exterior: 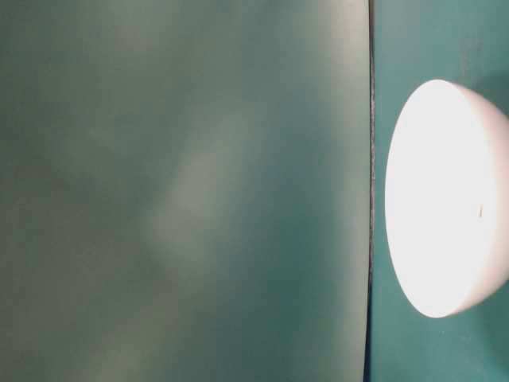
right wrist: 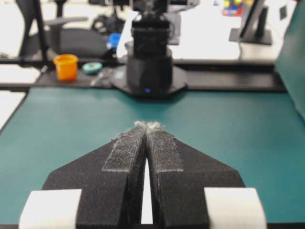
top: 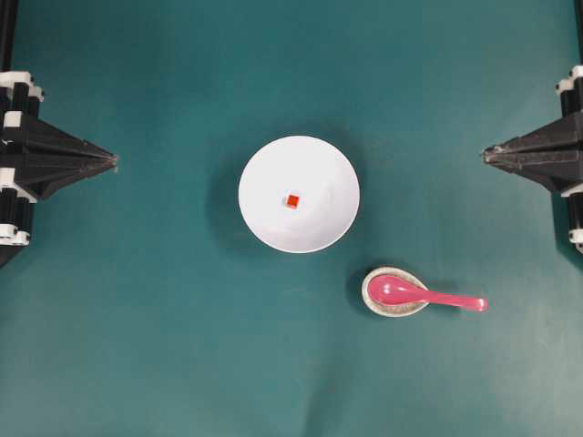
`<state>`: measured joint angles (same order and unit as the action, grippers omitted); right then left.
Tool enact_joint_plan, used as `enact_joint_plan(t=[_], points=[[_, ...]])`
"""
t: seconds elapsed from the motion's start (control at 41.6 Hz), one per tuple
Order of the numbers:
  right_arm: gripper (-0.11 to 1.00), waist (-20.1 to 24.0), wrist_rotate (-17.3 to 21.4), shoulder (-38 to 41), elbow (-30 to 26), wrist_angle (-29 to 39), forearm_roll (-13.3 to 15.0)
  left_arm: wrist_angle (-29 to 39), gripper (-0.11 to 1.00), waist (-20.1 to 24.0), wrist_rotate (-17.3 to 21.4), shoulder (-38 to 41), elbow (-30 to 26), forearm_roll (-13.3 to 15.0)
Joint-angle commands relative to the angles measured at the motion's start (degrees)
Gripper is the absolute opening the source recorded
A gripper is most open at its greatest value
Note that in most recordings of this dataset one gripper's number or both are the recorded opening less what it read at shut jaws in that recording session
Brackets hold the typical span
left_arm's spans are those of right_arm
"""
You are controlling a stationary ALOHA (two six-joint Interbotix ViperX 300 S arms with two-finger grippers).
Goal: Grip the spoon and scoop the red block from the bowl with right arm.
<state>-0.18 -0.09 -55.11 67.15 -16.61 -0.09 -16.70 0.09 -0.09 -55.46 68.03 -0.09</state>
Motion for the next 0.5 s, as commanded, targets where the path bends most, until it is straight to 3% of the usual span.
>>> enact_joint_plan(t=[0.0, 0.144, 0.48], points=[[0.0, 0.44, 0.35, 0.35, -1.32, -0.26, -0.09, 2.02, 0.0, -0.88, 0.18, 0.26, -2.11, -0.88], [0.0, 0.44, 2.72, 1.49, -4.75, 4.04, -1.32, 5.19, 0.0, -1.05, -0.79, 0.62, -3.08, -0.97], [0.0, 0.44, 7.12, 1.23, -5.19, 7.38, -1.49, 5.98, 0.0, -1.05, -0.79, 0.18, -3.16, -0.88]])
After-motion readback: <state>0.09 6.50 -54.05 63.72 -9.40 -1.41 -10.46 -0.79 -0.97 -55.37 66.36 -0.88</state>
